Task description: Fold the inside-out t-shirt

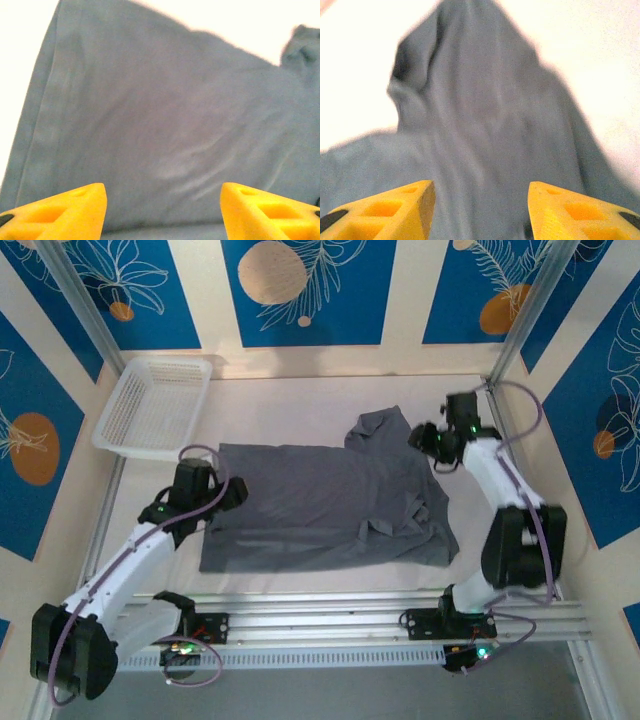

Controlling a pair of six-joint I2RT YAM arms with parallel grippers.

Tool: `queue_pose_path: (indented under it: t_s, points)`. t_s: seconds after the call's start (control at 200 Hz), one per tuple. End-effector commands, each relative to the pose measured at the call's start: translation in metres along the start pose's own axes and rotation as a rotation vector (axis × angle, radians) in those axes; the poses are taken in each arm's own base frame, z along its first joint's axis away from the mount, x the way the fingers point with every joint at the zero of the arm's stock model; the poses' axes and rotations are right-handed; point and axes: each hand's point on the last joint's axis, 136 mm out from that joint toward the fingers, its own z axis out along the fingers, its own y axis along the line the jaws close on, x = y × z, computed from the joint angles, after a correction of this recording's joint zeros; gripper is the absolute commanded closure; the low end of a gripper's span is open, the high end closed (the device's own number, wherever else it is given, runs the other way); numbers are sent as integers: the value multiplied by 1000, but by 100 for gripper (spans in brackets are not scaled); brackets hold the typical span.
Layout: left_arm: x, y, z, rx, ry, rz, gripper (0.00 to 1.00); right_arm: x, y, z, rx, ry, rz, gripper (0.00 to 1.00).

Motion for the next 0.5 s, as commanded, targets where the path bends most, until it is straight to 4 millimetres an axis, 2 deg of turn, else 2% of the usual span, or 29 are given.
queue_pose_path:
  t_s: [0.0, 0.135, 0.265, 0.43, 0.495]
  points:
    - [-15, 1, 6, -59, -5, 138, 39, -22, -24, 42, 158, 51, -169, 46]
    - [-31, 13, 14, -175, -7, 183, 39, -41, -33, 83, 200, 114, -186, 46]
    - [-47, 17, 20, -233, -10, 212, 39, -30, -33, 121, 190, 223, -190, 45]
    - [-57, 18, 32, -250, 11, 206, 39, -14, -36, 144, 215, 304, -173, 44]
    - [-58, 21, 40, -265, 38, 192, 39, -11, -37, 148, 218, 314, -155, 48]
